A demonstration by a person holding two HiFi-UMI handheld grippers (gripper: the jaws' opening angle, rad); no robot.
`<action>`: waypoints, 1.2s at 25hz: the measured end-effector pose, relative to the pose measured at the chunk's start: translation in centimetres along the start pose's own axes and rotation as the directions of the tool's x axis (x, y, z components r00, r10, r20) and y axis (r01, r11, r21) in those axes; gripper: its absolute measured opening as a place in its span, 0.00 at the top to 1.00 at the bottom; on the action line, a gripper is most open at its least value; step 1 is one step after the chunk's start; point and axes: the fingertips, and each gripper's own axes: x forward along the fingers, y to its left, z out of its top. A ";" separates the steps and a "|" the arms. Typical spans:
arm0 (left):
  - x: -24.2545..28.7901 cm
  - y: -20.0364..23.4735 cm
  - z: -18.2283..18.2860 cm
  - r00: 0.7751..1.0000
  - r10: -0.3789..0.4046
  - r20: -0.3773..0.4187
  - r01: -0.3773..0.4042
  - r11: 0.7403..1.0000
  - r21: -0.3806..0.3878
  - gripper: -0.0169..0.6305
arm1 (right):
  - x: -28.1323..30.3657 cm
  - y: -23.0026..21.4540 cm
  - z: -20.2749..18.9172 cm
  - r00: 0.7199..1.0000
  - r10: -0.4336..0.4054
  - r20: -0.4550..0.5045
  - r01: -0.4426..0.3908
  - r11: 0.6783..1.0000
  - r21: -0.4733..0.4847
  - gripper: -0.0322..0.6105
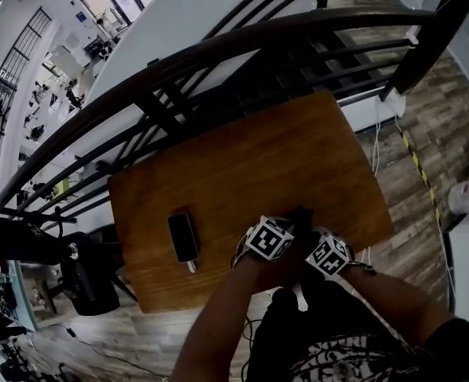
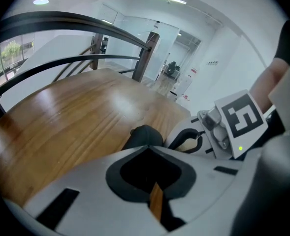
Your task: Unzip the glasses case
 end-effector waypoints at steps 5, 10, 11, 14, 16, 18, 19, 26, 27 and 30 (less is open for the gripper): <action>0.1 0.1 0.1 1.000 -0.009 -0.008 0.009 1.000 0.020 0.96 | 1.0 1.7 1.0 1.000 0.013 0.017 -0.014 0.999 0.041 0.95; -0.1 0.1 0.2 1.000 -0.028 0.001 0.028 1.000 0.012 0.96 | 2.0 3.2 2.1 0.999 -0.001 0.039 -0.003 0.994 0.108 0.95; -0.1 0.1 0.3 0.999 -0.033 -0.003 0.033 0.999 0.006 0.96 | 2.2 3.5 2.3 0.999 -0.004 0.042 -0.001 0.992 0.125 0.95; -0.1 0.1 0.2 0.999 -0.049 -0.019 0.049 0.999 -0.004 0.96 | 3.0 4.8 3.3 0.998 -0.007 0.057 -0.002 0.988 0.155 0.95; -0.2 0.0 0.4 0.998 -0.059 -0.020 0.059 0.998 -0.001 0.97 | 3.5 5.7 4.2 0.997 -0.009 0.074 -0.004 0.985 0.172 0.95; -0.3 0.0 0.5 0.998 -0.064 -0.012 0.064 0.998 -0.006 0.96 | 4.2 6.3 4.6 0.996 -0.019 0.089 0.000 0.977 0.211 0.95; -0.3 0.1 0.6 0.998 -0.067 -0.006 0.067 0.998 -0.012 0.96 | 4.5 6.5 4.8 0.995 -0.028 0.099 0.004 0.973 0.233 0.95; -0.4 -0.4 0.3 0.991 -0.131 0.011 0.131 0.988 -0.080 0.97 | 6.0 8.9 9.6 0.984 -0.035 0.175 0.008 0.988 0.151 0.95; -0.4 -0.5 0.3 0.990 -0.139 0.013 0.140 0.987 -0.083 0.97 | 6.2 9.1 9.6 0.985 -0.026 0.173 0.000 0.989 0.149 0.95; -0.1 -0.1 0.1 0.992 -0.130 0.007 0.130 0.990 -0.052 0.97 | 5.9 8.9 8.2 0.986 -0.022 0.167 -0.007 0.985 0.170 0.95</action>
